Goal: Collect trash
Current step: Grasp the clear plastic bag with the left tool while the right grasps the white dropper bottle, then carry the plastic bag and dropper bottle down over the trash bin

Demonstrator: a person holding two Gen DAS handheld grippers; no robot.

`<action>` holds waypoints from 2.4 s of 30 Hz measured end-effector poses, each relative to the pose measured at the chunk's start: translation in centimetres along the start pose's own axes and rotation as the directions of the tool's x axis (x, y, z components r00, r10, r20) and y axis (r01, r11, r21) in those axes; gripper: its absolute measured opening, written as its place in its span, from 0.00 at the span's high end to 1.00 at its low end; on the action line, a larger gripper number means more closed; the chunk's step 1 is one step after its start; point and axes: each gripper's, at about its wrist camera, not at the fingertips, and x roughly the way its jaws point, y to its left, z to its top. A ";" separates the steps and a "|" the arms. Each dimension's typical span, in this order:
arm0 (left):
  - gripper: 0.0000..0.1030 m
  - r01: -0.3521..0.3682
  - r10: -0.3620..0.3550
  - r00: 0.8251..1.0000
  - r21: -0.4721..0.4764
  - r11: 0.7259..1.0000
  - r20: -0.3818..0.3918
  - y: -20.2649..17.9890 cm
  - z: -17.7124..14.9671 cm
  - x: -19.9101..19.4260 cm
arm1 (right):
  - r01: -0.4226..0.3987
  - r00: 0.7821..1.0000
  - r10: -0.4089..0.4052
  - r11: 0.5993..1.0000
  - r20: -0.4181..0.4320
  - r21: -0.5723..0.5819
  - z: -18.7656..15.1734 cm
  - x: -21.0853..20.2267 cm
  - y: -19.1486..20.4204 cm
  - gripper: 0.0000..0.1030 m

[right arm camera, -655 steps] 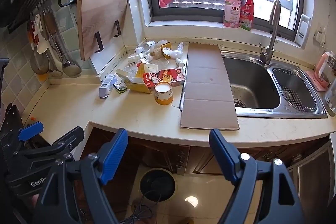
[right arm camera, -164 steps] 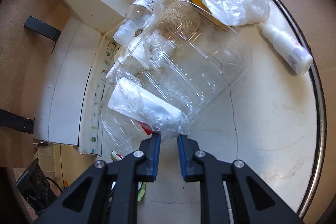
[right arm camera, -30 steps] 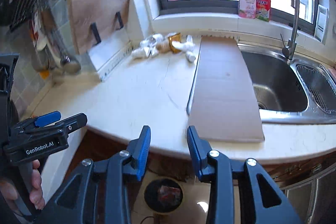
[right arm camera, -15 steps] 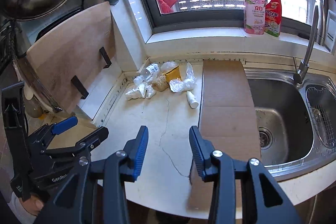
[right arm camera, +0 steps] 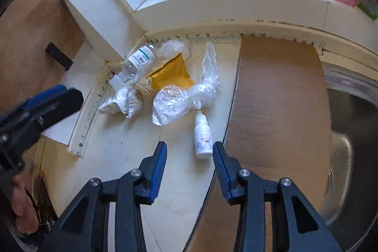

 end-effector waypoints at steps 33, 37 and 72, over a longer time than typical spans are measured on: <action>0.67 0.017 0.022 0.973 0.169 0.985 -0.229 -6.8 2.3 17.1 | -0.112 0.983 0.069 0.958 0.169 0.264 -2.8 -1.6 -9.6 0.77; 0.79 0.000 0.030 0.981 0.158 0.988 -0.191 -6.6 1.8 16.3 | -0.119 0.982 0.079 0.962 0.170 0.246 -2.5 -1.7 -9.1 0.77; 0.83 0.018 -0.051 0.992 -0.267 0.964 -0.118 3.1 -38.8 -14.7 | -0.149 0.989 0.149 0.975 -0.010 -0.164 -31.9 -10.2 13.2 0.77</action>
